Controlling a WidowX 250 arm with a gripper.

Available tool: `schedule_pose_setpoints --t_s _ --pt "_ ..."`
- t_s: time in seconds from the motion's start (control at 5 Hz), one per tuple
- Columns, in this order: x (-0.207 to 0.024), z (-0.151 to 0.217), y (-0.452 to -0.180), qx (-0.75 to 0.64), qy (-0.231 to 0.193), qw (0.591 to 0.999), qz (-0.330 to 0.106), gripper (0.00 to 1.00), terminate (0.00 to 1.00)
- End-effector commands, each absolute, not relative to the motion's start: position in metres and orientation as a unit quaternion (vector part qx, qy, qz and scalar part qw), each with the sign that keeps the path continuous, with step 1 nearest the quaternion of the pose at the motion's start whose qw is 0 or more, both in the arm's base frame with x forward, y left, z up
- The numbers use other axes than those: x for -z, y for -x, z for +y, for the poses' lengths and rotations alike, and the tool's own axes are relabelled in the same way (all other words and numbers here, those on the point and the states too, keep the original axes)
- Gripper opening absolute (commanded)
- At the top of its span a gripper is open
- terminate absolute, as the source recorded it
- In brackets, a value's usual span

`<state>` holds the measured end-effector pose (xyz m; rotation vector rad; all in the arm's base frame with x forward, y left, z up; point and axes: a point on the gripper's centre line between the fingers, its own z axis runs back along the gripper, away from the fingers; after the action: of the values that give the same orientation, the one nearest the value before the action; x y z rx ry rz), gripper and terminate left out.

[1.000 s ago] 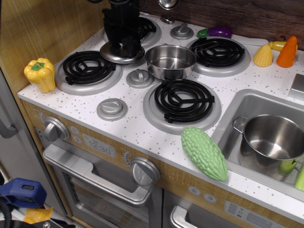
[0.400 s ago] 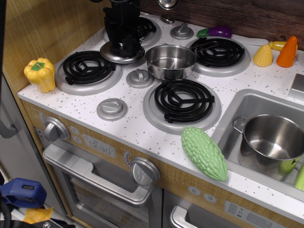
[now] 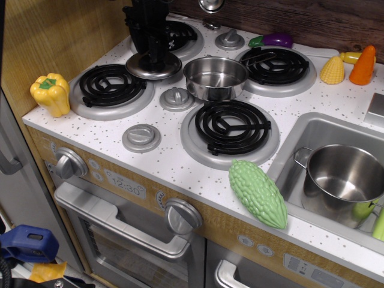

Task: Put lid on pot or pan

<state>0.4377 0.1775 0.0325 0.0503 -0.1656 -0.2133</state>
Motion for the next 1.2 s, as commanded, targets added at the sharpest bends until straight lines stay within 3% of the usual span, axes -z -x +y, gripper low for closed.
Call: schedule_pose_setpoints --t_s 0.0,0.2,0.6,0.8,1.0 --pt "-0.054 0.189 -0.443 0.105 -0.038 0.987 -0.113 0.00 0.00" --pt "-0.050 0.190 -0.445 0.104 -0.033 0.987 -0.120 0.00 0.00" --pt "-0.102 0.176 -0.445 0.102 -0.083 0.987 -0.093 0.00 0.00" --pt "-0.125 0.164 -0.451 0.088 -0.080 0.989 -0.092 0.00 0.00" --pt "-0.128 0.132 -0.457 0.059 -0.086 0.989 -0.108 0.00 0.00"
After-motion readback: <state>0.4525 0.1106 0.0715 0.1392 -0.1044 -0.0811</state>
